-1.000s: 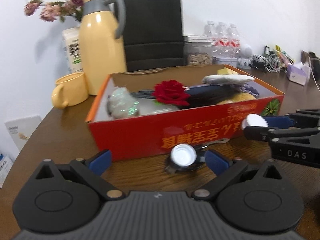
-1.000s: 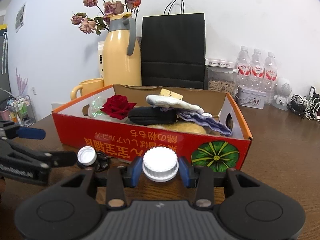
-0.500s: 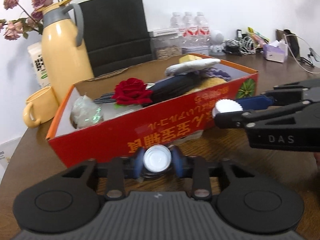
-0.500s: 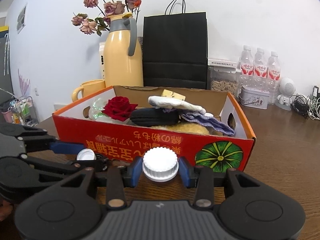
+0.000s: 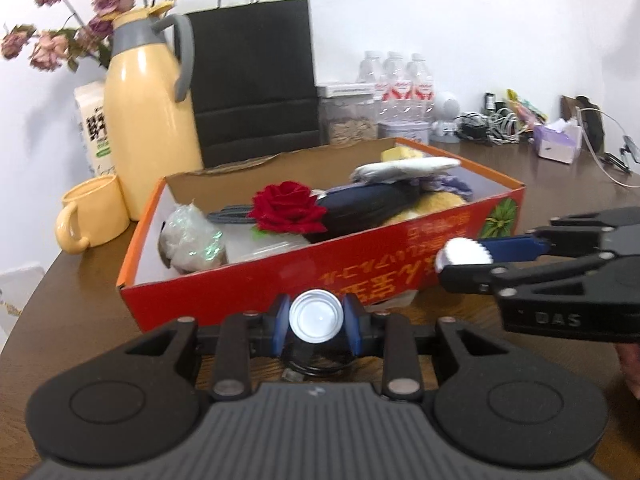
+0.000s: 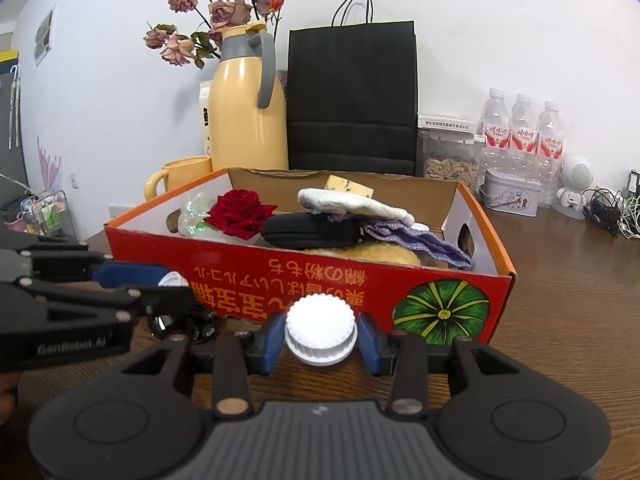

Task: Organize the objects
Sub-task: 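Grasp the large ridged white cap with the right gripper while the left grasps a small white cap, then carry both caps into the box and open both grippers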

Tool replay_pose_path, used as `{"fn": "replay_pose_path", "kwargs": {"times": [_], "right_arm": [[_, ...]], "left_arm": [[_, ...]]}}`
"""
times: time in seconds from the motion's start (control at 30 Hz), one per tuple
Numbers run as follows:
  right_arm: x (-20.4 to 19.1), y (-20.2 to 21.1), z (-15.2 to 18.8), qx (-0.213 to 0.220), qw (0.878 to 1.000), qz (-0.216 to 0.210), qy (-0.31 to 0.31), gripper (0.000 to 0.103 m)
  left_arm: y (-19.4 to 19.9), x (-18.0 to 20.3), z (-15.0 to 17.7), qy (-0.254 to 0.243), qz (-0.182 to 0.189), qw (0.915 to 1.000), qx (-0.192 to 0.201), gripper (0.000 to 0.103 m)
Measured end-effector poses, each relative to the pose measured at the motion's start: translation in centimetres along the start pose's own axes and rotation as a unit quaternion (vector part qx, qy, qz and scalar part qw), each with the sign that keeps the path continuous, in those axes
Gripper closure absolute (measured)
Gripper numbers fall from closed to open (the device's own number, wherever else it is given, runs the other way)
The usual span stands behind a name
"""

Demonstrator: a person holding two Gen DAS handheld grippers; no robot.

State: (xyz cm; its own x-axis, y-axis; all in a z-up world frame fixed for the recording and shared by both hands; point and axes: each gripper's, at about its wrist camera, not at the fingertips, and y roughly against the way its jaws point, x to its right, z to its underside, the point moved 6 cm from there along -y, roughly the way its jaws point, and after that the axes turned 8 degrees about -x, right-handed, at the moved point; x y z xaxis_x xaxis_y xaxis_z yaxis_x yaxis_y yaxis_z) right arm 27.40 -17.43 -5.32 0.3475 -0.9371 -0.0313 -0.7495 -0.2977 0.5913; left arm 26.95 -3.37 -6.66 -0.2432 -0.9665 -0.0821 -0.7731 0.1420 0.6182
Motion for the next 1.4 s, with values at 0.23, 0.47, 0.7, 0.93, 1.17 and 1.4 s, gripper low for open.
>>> {"fn": "replay_pose_path", "kwargs": {"times": [0.23,0.47,0.7,0.93,1.17,1.4], "right_arm": [[0.1,-0.1,-0.1,0.005,1.0,0.003,-0.003,0.064],[-0.1,1.7,-1.6,0.044,0.999,-0.004,-0.001,0.064],[-0.8,3.7,-5.4,0.098,0.995,-0.009,0.018,0.064],[0.3,3.4,-10.3,0.137,0.99,0.011,0.023,0.064],[2.4,-1.5,-11.3,0.106,0.994,0.024,-0.01,0.064],[3.2,-3.9,-10.0,0.074,0.997,0.017,-0.013,0.064]], "left_arm": [[-0.4,-0.5,-0.3,0.012,-0.002,0.9999,-0.002,0.073],[2.2,0.3,-2.7,0.009,0.009,0.9988,0.048,0.073],[3.4,0.4,-8.1,0.016,-0.004,0.9944,0.104,0.073],[1.6,-1.0,-11.3,0.051,-0.015,0.9925,0.11,0.073],[-2.5,-2.4,-11.5,0.083,-0.024,0.9923,0.089,0.073],[-4.5,-3.6,-10.8,0.094,-0.022,0.993,0.068,0.062]]}}
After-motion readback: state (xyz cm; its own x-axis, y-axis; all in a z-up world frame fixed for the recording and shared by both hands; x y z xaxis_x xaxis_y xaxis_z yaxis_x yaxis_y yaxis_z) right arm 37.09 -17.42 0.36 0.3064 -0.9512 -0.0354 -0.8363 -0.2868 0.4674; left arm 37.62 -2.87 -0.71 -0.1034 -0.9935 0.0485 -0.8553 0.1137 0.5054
